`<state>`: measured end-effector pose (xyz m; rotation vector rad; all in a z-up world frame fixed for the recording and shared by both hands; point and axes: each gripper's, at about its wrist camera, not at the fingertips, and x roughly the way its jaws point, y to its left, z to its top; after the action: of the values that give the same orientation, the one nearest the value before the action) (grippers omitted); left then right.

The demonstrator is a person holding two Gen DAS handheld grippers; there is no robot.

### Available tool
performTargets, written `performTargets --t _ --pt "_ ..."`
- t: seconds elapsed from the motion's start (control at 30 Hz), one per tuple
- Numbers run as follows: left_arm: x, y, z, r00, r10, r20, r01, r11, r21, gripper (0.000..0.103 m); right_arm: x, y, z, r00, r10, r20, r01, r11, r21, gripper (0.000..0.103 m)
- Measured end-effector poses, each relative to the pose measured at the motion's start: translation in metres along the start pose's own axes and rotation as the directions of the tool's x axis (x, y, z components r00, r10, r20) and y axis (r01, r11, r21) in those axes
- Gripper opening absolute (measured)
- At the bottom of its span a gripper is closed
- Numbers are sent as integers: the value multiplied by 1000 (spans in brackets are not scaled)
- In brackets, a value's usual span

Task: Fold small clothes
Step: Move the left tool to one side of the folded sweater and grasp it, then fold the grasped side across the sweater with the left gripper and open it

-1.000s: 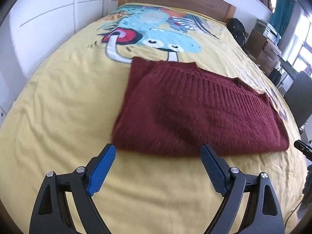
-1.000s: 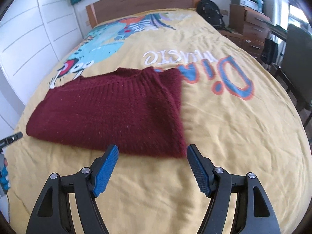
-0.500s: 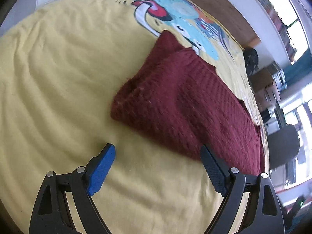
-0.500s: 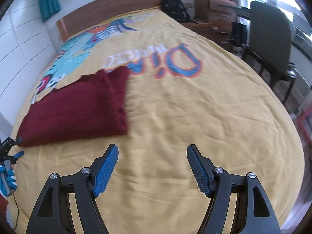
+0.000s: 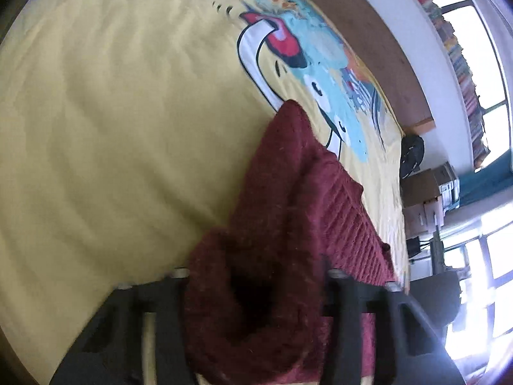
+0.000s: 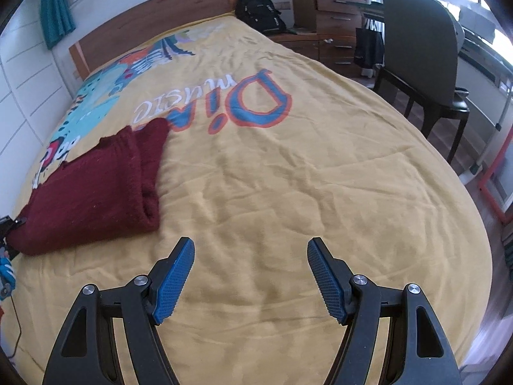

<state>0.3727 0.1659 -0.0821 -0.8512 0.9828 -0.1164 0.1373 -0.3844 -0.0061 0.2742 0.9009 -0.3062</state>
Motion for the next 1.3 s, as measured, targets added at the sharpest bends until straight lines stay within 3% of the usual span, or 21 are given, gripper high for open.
performTargets --t 0.07,0.23,0.4,0.63,1.03,1.2,1.3 --pt "-5 -7 3 1000 0 -1 0 1000 5 28 -1 -5 -1 1000 3 3 -3 1000 8 75" --pt "-9 -33 7 1000 -2 -3 2 1000 18 24 -4 -23 -5 1000 20 13 -21 999 43 75" --pt "-10 -95 8 999 38 -9 -36 990 139 23 -9 -44 -10 999 31 30 -33 996 84 75" --pt "8 -170 -20 999 26 -34 -18 978 208 23 -20 -79 -15 998 21 55 -28 992 120 75" --pt "70 -281 -94 990 -12 -137 52 954 294 22 -47 -177 -33 993 -62 98 34 965 262 75" --pt "105 -316 -148 975 -43 -217 110 947 303 22 -47 -201 -49 994 -71 88 42 953 300 75" --pt "130 -336 -188 963 -16 -270 116 926 360 22 -46 -211 -60 994 -71 81 41 947 319 75"
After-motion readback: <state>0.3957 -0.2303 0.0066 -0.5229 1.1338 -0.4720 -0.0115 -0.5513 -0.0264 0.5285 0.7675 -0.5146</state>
